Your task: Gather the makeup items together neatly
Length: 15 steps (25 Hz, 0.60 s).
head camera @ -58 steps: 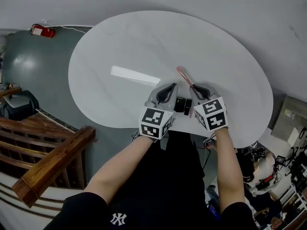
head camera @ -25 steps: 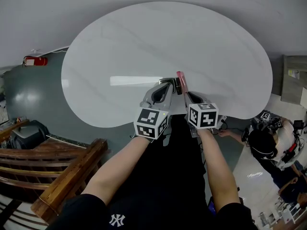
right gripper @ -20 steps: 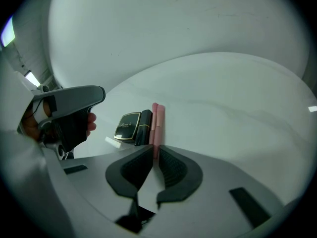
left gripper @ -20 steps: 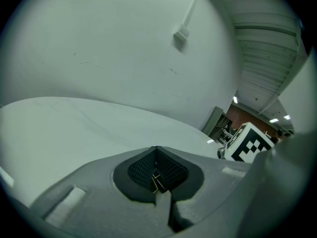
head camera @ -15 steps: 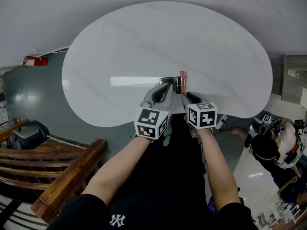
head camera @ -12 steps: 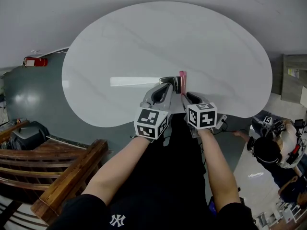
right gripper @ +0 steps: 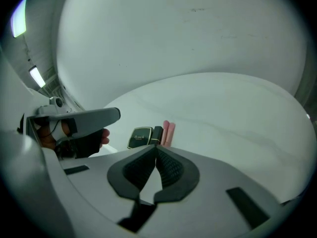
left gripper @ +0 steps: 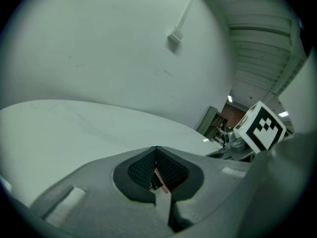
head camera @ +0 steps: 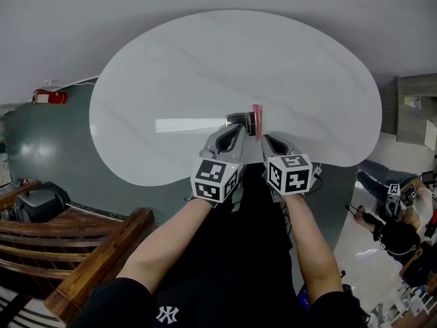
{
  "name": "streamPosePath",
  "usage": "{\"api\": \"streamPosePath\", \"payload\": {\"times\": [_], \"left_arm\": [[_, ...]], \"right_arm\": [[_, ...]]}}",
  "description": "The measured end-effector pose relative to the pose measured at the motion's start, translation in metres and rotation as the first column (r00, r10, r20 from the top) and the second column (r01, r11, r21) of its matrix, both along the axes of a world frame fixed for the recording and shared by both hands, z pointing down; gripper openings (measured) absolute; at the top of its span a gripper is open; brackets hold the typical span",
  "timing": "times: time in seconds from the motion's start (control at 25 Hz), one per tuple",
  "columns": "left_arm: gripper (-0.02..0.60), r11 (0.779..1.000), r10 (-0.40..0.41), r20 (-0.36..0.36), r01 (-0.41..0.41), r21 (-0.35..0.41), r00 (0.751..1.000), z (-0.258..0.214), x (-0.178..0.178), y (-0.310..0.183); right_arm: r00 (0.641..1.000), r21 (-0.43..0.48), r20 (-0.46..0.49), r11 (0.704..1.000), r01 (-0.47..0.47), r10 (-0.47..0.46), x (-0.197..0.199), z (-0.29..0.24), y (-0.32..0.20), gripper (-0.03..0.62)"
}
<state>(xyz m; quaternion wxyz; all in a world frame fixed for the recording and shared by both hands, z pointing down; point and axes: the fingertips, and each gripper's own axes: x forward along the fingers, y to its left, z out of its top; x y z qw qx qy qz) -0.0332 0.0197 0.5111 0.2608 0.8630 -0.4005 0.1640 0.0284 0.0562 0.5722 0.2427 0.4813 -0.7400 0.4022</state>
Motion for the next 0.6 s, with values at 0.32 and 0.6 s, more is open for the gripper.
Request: {"api": "streamPosePath", "payload": {"times": [0.32,0.6], "left_arm": [[0.008,0.999,0.025,-0.036,-0.023,0.047,0.999,-0.038,-0.003,0.01],[0.008,0.99,0.069,-0.072,-0.059,0.125,0.995,-0.09,0.0,0.02]], "right_arm": [[1.0,0.172,0.025,0.985,0.002,-0.007,-0.013,-0.066,-0.012,0.015],[1.0,0.32,0.015,0.947,0.017,-0.023,-0.023,-0.133,-0.021,0.015]]}}
